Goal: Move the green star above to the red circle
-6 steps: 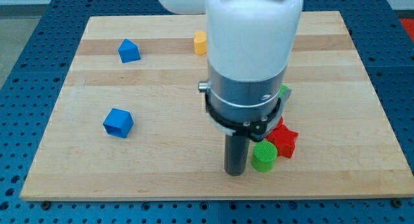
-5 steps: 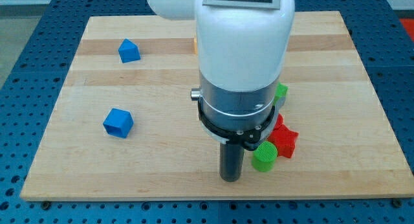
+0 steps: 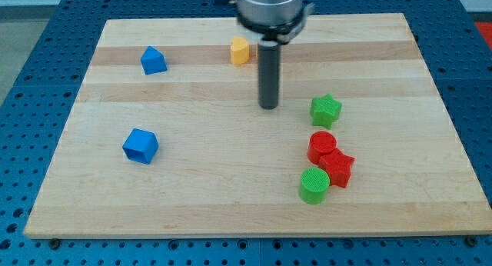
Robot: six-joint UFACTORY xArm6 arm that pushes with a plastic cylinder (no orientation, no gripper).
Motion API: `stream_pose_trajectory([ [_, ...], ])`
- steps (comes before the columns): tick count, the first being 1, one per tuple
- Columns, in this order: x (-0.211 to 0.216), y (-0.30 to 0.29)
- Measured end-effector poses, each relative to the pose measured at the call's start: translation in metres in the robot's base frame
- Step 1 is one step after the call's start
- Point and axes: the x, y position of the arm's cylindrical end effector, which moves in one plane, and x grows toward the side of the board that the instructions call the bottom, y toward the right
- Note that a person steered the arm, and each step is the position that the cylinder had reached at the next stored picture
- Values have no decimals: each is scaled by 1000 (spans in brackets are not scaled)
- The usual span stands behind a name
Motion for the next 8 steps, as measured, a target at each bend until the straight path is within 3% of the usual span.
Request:
stream_pose_trajectory([
  [3, -99, 20],
  [6, -73, 153],
  [8, -64, 123],
])
